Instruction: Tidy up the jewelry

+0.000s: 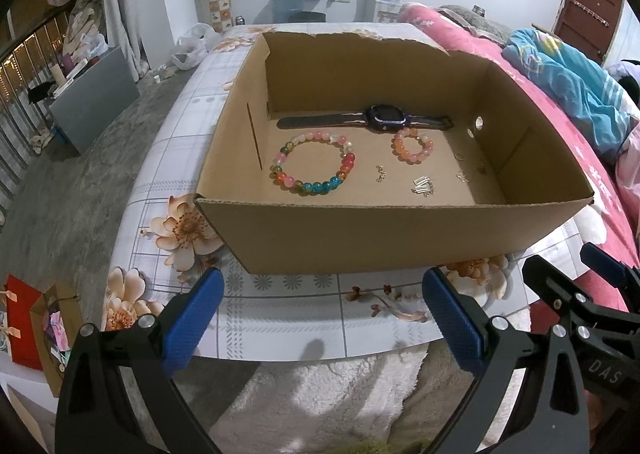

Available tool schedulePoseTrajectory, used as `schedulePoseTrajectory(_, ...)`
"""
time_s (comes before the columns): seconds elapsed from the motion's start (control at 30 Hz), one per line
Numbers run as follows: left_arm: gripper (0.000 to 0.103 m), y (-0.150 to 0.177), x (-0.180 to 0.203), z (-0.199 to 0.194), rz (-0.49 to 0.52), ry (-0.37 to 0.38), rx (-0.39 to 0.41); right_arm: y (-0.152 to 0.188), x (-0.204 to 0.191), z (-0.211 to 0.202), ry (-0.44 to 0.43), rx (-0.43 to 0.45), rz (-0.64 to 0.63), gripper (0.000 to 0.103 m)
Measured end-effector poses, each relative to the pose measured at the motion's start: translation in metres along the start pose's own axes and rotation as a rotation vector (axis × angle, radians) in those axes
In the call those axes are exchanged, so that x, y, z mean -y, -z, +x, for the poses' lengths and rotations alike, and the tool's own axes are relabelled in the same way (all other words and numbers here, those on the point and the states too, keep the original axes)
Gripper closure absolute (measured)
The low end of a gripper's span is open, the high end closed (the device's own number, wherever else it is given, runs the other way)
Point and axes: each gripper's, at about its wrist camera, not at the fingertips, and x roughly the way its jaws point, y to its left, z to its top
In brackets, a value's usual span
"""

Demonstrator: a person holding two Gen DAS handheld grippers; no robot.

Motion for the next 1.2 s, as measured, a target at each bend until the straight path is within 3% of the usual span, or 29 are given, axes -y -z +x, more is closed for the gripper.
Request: schedulePoseTrajectory(1.2,0.006,-0.0011,0.0005,0.0000,0.000,0.001,-0.002,-0.0003,0.0030,-0.0009,-0.002,0.005,0.000,0.008)
